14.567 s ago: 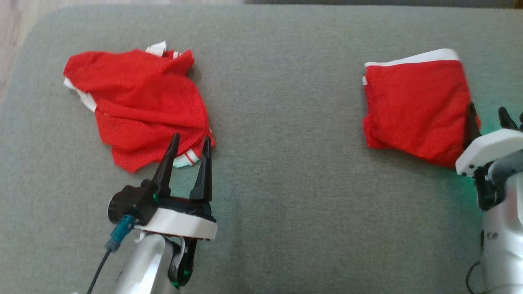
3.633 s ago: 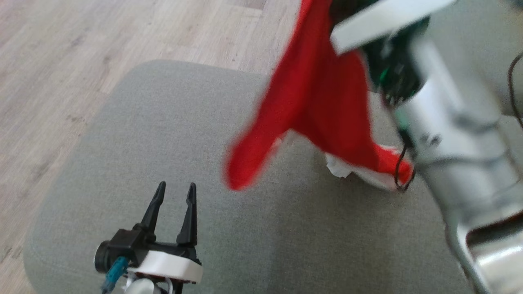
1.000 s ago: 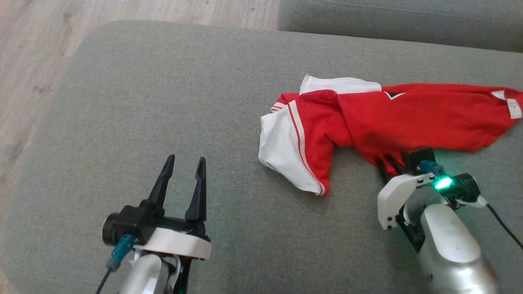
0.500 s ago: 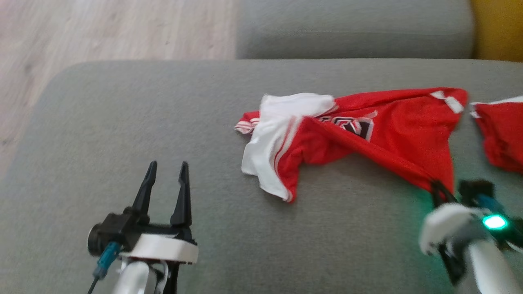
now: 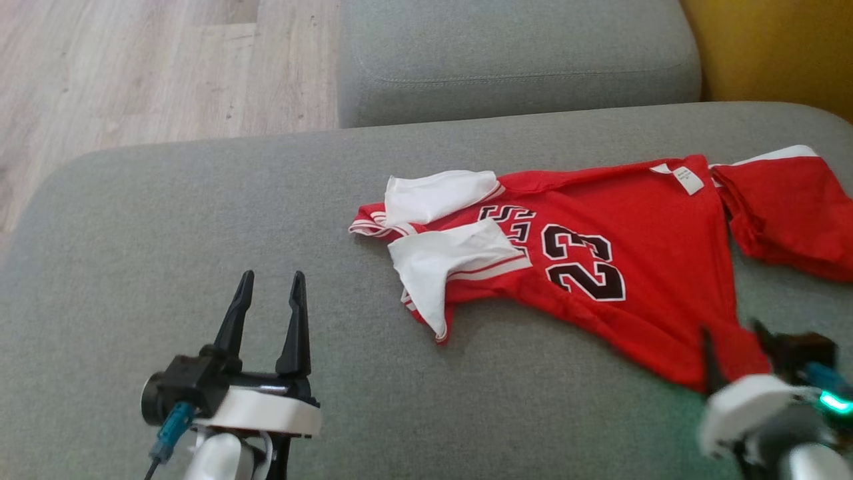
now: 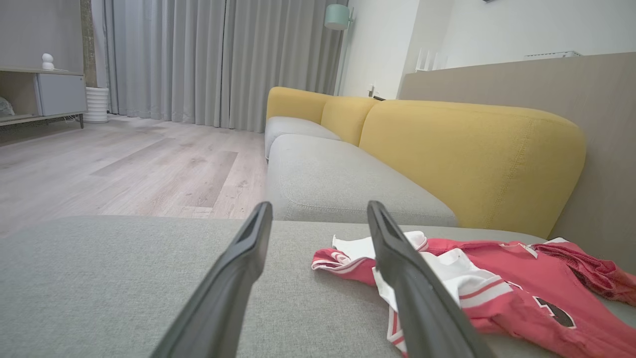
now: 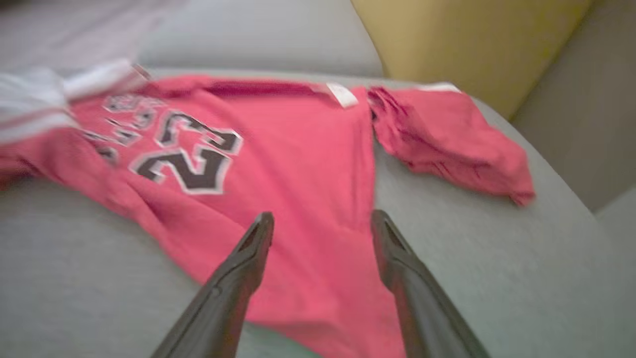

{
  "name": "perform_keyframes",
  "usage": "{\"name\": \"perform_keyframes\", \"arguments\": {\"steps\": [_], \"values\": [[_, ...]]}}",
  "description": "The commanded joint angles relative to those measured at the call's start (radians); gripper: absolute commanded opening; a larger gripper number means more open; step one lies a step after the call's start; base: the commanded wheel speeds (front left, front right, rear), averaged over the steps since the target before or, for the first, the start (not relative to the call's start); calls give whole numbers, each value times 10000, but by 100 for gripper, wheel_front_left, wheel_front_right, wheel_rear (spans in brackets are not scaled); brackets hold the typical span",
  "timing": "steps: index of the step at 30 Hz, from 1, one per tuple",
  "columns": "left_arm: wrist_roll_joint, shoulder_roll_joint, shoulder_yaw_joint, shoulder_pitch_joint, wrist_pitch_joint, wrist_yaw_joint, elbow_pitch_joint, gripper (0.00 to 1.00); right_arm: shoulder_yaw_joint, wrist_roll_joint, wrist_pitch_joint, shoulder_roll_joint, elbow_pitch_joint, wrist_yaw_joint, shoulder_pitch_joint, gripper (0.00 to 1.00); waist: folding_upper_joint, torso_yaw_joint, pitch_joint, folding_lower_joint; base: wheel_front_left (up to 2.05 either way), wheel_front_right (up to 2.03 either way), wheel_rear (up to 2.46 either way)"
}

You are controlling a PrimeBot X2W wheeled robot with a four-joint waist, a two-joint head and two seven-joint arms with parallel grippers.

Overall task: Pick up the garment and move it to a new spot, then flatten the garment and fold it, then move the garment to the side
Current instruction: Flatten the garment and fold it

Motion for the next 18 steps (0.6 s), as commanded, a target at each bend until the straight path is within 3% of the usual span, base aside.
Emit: {"name": "perform_keyframes", "arguments": {"steps": [1, 9, 18], "values": [[91, 22, 275, -427, -51, -26, -319, 100, 735, 334, -465, 1, -655, -9, -605, 100, -1, 72, 21, 1, 0, 0, 0], [125, 22, 212, -550, -51, -86, -274, 100, 2134, 1956, -2114, 199, -1211, -9, -946, 100, -1, 487, 257, 1, 0, 0, 0], [135, 239, 42, -1875, 118, -316, 545, 100, 2442, 2613, -2911, 228, -1058, -9, -1349, 100, -1, 362, 1100, 1, 0, 0, 0]]}}
